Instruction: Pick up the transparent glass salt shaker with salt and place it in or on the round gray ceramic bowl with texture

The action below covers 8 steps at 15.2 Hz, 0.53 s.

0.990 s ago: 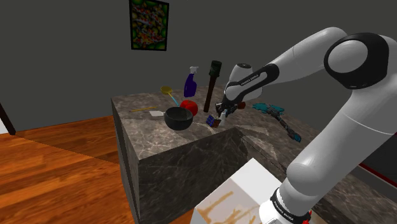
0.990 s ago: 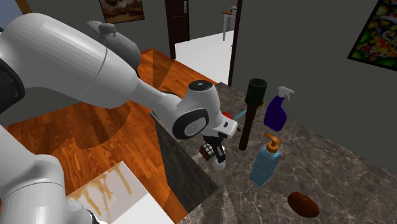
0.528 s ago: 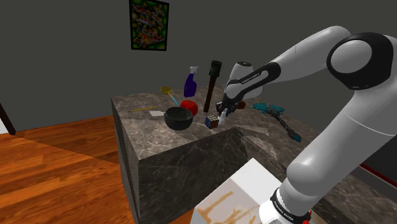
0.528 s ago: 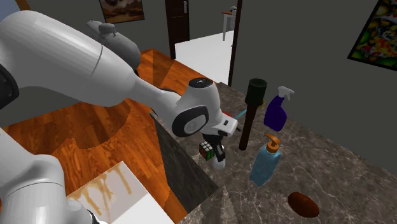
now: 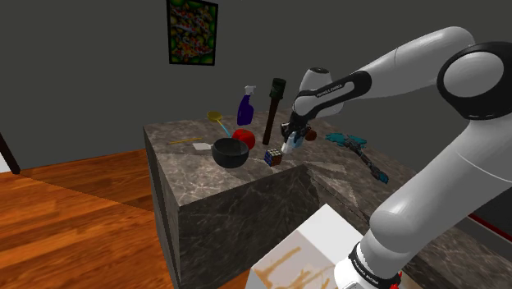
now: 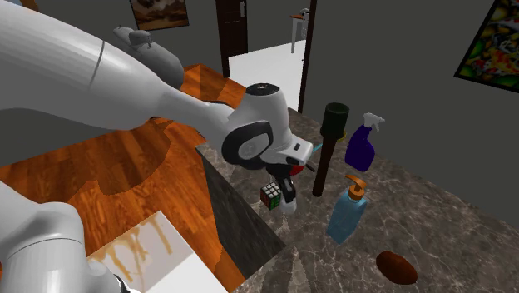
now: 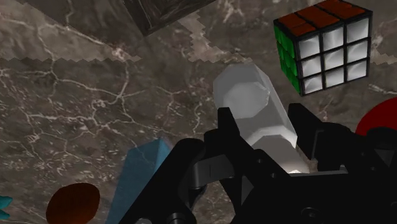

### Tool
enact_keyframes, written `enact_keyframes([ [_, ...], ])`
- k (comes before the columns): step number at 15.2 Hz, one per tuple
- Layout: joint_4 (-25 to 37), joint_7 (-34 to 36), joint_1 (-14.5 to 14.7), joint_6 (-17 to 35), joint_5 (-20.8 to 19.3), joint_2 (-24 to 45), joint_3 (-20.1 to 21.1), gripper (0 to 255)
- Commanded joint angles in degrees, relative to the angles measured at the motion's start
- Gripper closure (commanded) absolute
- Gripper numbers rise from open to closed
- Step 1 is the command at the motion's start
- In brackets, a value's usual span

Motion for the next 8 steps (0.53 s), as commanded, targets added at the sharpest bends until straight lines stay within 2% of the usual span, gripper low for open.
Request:
enact_keyframes([
  [1,0.80,-0.12,0.07,-1.55,0.13,-0.72,0.06,255],
  [8,3.76,-0.66,0.20,-7.19,0.52,-3.41,0.18,255],
])
